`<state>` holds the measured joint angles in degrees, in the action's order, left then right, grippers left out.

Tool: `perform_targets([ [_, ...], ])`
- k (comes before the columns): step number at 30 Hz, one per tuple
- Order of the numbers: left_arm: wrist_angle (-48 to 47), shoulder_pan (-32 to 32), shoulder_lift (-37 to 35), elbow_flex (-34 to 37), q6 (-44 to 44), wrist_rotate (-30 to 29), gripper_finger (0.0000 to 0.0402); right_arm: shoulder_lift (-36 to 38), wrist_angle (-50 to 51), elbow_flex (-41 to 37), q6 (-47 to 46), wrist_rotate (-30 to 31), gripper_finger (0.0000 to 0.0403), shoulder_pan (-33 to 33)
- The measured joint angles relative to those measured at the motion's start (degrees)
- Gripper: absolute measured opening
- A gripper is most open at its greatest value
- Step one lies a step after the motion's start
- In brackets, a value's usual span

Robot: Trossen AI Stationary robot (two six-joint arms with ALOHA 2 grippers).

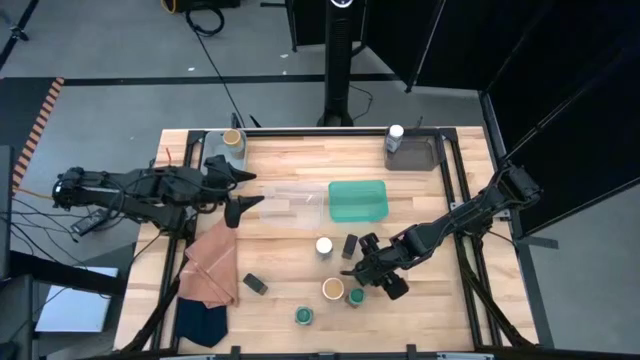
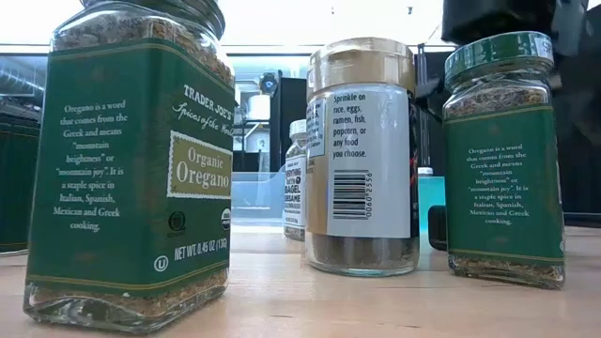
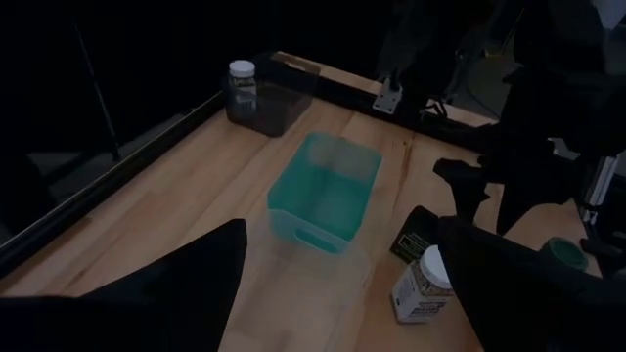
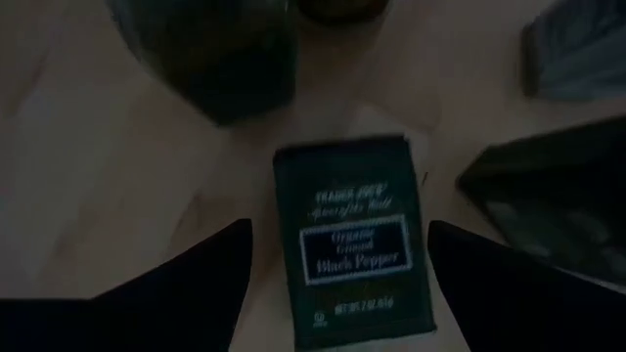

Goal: Sort spices by type
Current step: Put the bottom right green seasoning can into the green bin

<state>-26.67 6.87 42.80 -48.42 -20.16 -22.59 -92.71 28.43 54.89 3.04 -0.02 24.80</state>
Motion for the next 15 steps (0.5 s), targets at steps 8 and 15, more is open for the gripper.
perform_targets([
  [8,0.1,0.0,0.55,0.0,-0.07,0.0,0.034,0.0,-0.61,-0.56,1.65,2.36,0.0357,-0.31],
  [15,0.06,0.0,0.73,0.0,-0.09,0.0,0.034,0.0,-1.53,-0.56,1.22,2.54,0.0382,-0.83],
])
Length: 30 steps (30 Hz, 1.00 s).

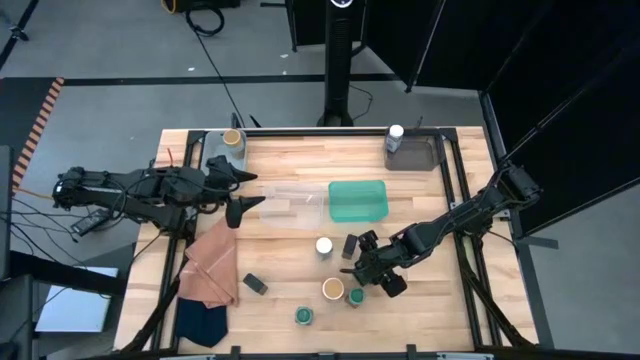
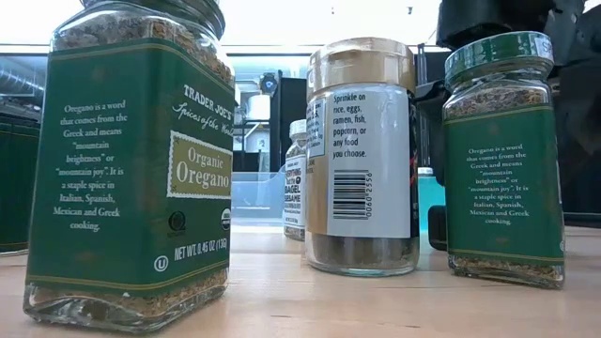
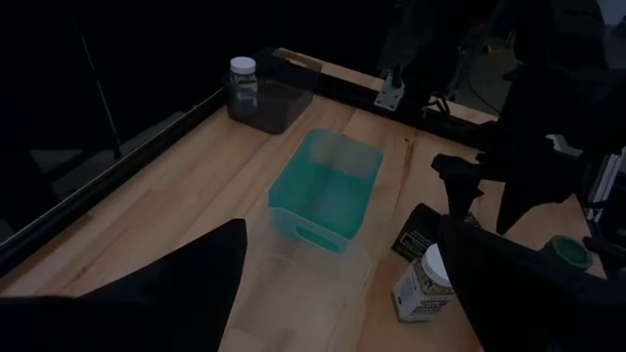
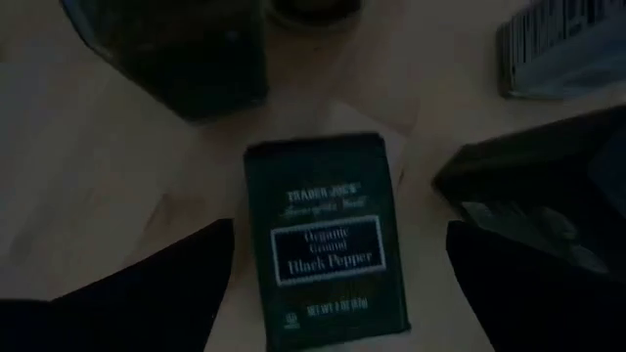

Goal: Sort spices by type
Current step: Put the bottom right green seasoning can into the green bin

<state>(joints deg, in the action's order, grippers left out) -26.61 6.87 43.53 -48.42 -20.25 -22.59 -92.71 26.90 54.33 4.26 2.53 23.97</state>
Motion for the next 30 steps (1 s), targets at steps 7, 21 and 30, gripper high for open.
perform_targets([
  [7,-0.48,0.0,0.0,0.0,0.0,0.02,0.034,-3.16,-2.4,-0.03,-0.03,-1.33,0.0378,-0.48],
  [21,-1.8,0.0,0.0,-0.02,0.31,-1.16,0.034,-4.82,-2.84,-0.45,-3.06,-0.55,0.0365,-0.81],
  [30,-1.84,0.0,0.0,-0.02,0.34,-1.29,0.034,-4.85,-2.78,-0.61,-6.96,-0.77,0.0297,-0.92],
])
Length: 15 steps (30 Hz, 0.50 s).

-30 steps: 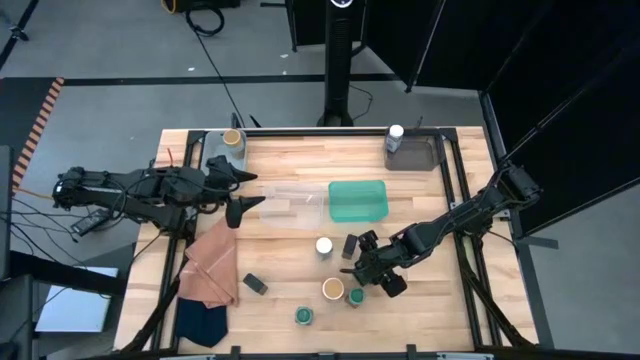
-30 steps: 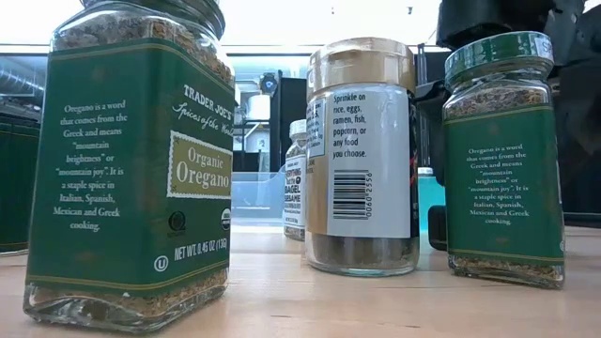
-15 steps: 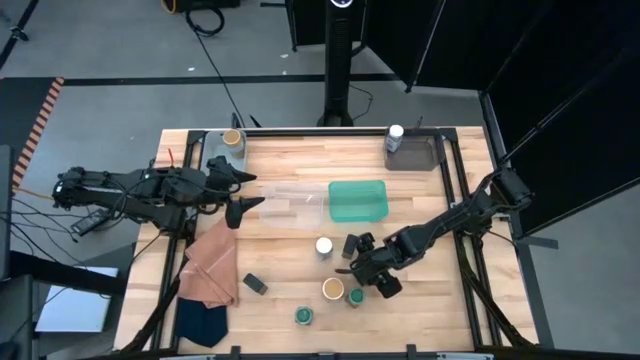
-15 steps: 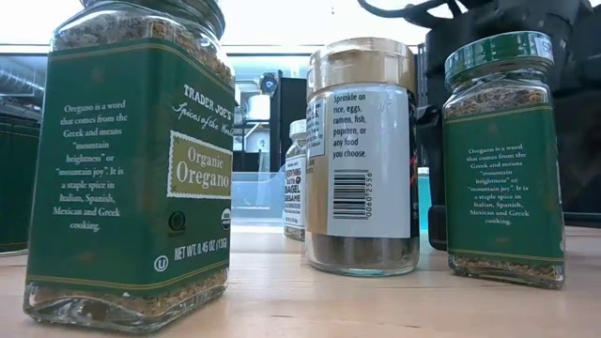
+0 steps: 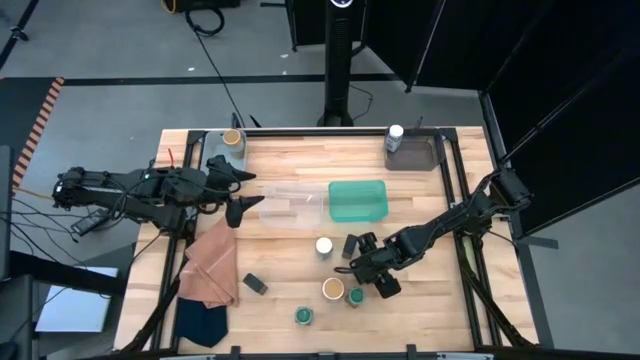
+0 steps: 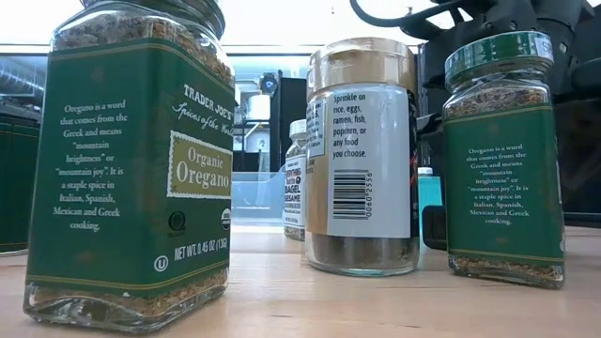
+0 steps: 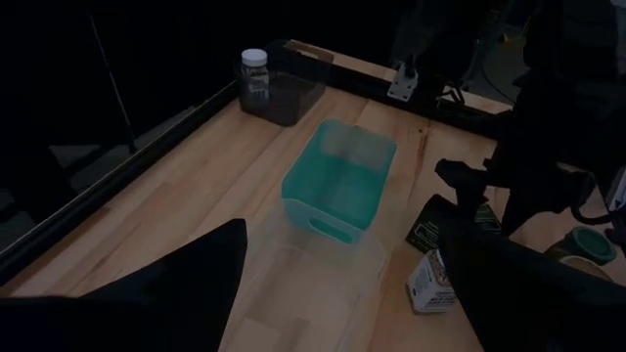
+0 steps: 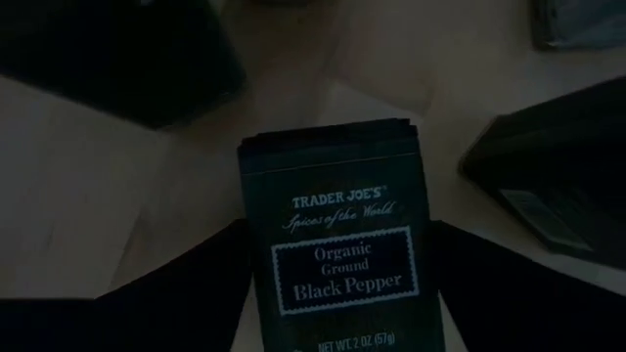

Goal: Sort spices by type
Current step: Put the bottom right green seasoning can into the green bin

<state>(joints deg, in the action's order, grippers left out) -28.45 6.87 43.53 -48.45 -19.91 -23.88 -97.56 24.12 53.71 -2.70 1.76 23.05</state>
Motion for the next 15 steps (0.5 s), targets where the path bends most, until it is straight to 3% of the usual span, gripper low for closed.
perform_targets([
  [4,0.0,0.0,0.0,0.0,0.04,-0.02,0.034,0.04,-0.02,0.04,-3.84,0.33,0.0256,0.0],
  [15,0.35,0.0,0.0,-0.02,0.02,-0.02,0.034,1.71,0.48,0.31,-12.94,6.13,0.0275,0.07],
])
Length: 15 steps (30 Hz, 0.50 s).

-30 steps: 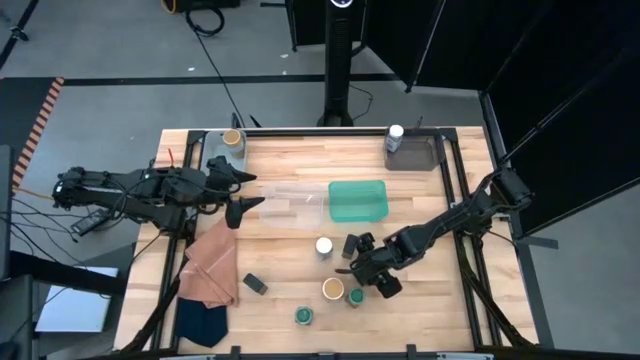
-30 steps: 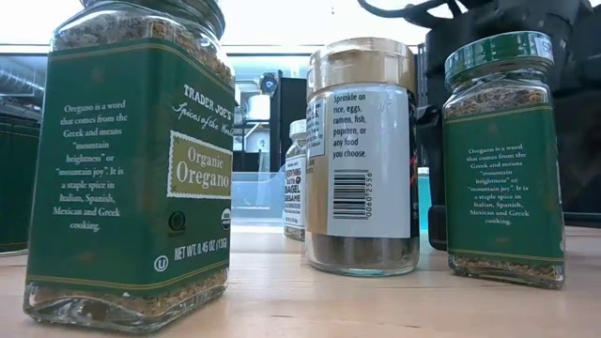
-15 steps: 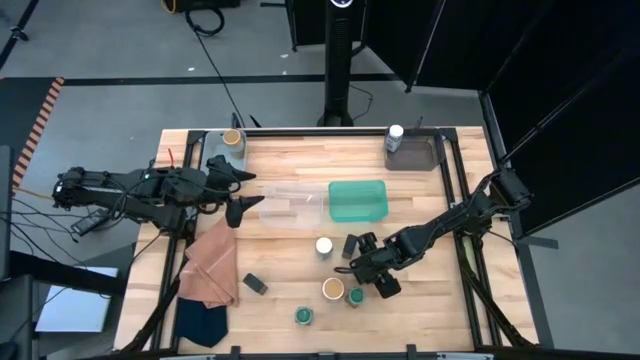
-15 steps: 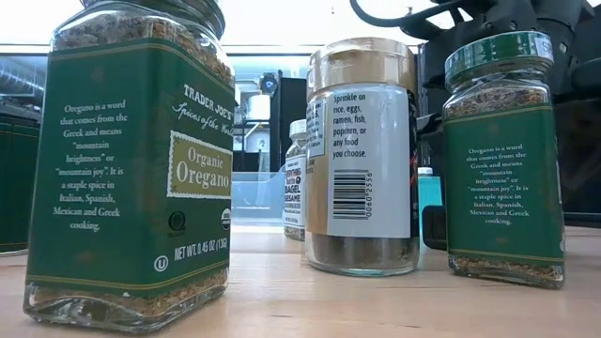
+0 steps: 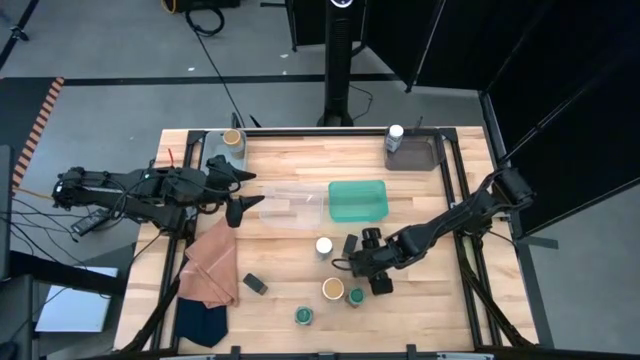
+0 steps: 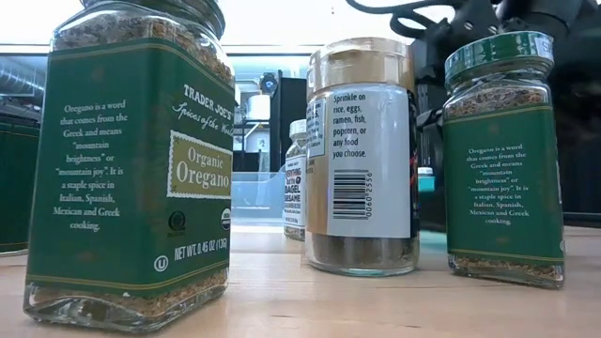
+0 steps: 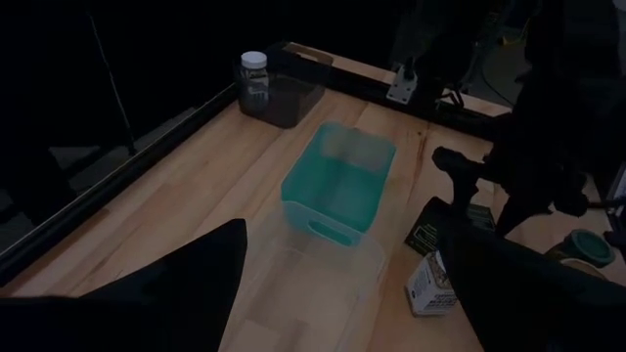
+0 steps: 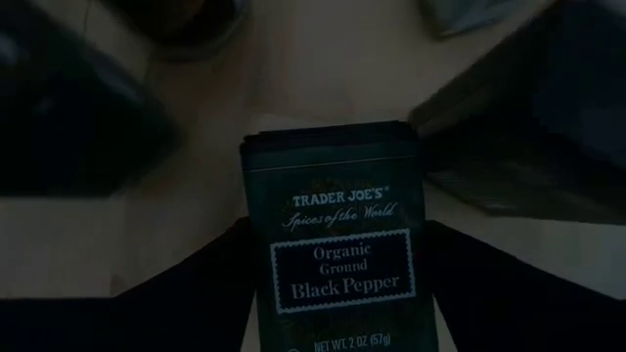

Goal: Sort spices by type
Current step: Put the bottom right green seasoning can into the green bin

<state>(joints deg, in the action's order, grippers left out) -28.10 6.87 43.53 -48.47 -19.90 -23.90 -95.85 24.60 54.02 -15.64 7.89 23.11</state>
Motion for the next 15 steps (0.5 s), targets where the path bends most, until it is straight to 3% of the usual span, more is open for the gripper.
perform_targets([
  [8,0.07,0.0,0.0,0.0,-0.05,0.0,0.034,4.59,0.64,0.0,-6.89,2.22,0.0264,0.35],
  [15,0.79,-0.01,0.0,0.0,-0.07,0.0,0.034,8.69,0.99,0.0,-15.45,11.96,0.0275,2.84],
])
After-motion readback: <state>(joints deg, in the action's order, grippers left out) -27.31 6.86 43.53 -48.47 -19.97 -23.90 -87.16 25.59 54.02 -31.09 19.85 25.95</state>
